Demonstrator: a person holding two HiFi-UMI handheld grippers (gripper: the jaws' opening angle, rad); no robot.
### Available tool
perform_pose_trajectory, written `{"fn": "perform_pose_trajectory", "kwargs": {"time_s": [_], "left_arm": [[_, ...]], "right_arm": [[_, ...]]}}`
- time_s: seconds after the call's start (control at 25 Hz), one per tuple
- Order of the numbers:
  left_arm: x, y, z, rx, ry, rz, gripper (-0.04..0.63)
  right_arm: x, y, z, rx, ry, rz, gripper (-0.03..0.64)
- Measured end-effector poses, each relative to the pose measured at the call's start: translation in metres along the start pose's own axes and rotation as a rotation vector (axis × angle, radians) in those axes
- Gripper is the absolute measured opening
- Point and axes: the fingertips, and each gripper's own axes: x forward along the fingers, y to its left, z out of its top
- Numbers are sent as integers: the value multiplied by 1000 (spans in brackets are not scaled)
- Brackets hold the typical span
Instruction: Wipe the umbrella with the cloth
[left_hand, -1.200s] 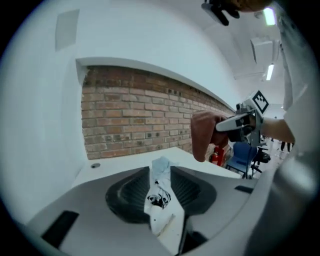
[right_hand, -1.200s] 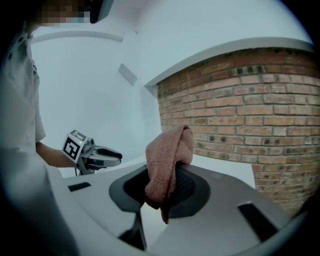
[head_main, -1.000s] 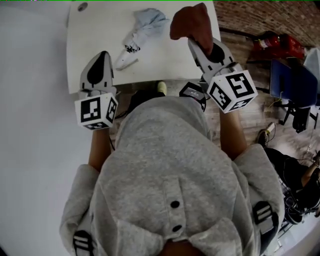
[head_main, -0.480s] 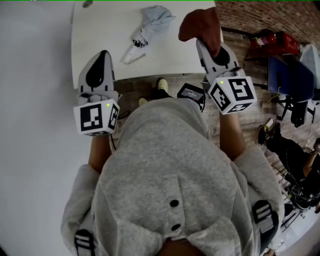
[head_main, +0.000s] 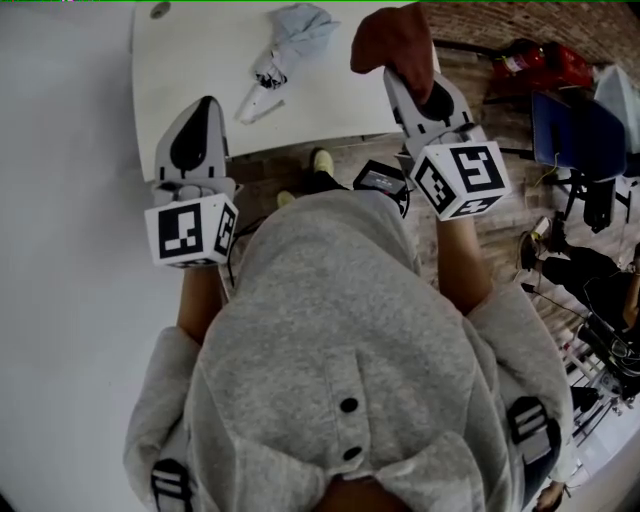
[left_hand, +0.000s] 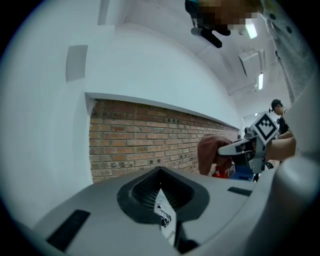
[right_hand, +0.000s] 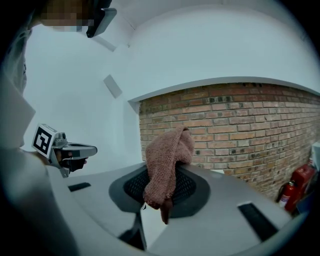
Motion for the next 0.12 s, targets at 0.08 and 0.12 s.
{"fn": "perform_pose_trajectory", "kwargs": {"time_s": [0.08,0.12], "left_arm": [[3,0,0,-4,-1,-4,15],[4,0,0,-4,-2,-6,15]], "right_arm": [[0,0,-1,0,1,0,80],[0,0,-1,1,1,0,80]]}}
